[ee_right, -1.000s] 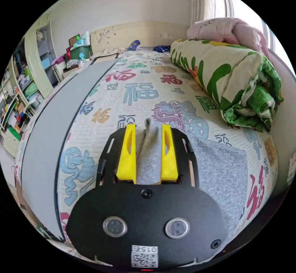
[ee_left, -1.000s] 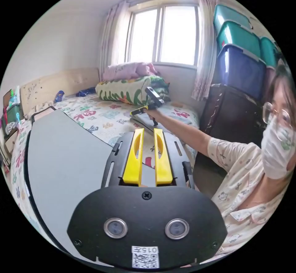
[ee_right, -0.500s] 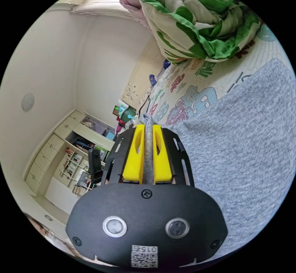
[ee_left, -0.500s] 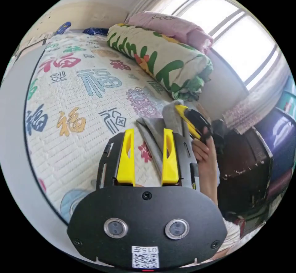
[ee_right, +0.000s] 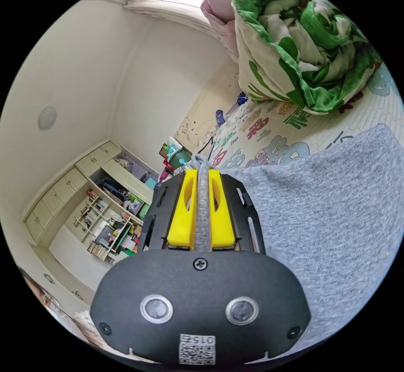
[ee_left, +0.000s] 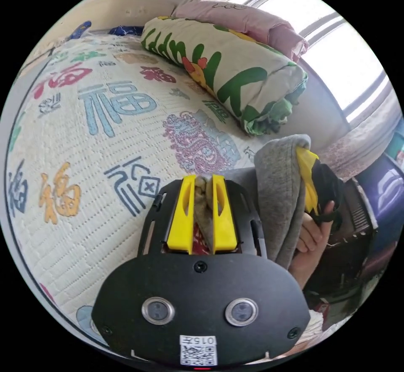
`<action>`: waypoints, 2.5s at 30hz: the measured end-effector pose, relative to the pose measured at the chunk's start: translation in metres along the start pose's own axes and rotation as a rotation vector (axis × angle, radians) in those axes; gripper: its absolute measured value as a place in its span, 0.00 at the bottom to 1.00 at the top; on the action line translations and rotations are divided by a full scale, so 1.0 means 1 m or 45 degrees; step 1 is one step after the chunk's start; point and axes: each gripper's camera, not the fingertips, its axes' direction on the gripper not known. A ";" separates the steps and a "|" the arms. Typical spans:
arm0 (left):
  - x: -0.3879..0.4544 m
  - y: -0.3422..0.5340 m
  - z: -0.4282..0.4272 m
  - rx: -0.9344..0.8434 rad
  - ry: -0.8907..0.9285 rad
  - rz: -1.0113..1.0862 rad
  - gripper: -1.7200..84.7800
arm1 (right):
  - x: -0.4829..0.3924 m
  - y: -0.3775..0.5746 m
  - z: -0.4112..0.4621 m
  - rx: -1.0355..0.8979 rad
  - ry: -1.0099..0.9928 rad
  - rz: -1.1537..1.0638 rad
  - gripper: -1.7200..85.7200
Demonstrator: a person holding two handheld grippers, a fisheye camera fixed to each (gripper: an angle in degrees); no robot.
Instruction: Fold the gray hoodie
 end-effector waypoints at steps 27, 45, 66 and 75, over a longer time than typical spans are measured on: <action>0.266 0.522 -0.075 1.556 -0.367 0.565 0.06 | -0.235 0.226 -0.348 0.430 -0.151 -0.743 0.06; 0.201 0.577 0.200 1.298 -0.611 -0.071 0.04 | -0.093 0.095 0.046 -0.164 0.040 -0.492 0.07; 0.373 0.454 0.439 0.899 -0.350 -0.165 0.10 | 0.092 -0.095 0.150 -0.544 0.047 -0.492 0.10; 0.506 0.534 0.591 1.128 -0.564 -0.416 0.15 | 0.150 0.041 0.029 -0.364 0.023 -0.750 0.15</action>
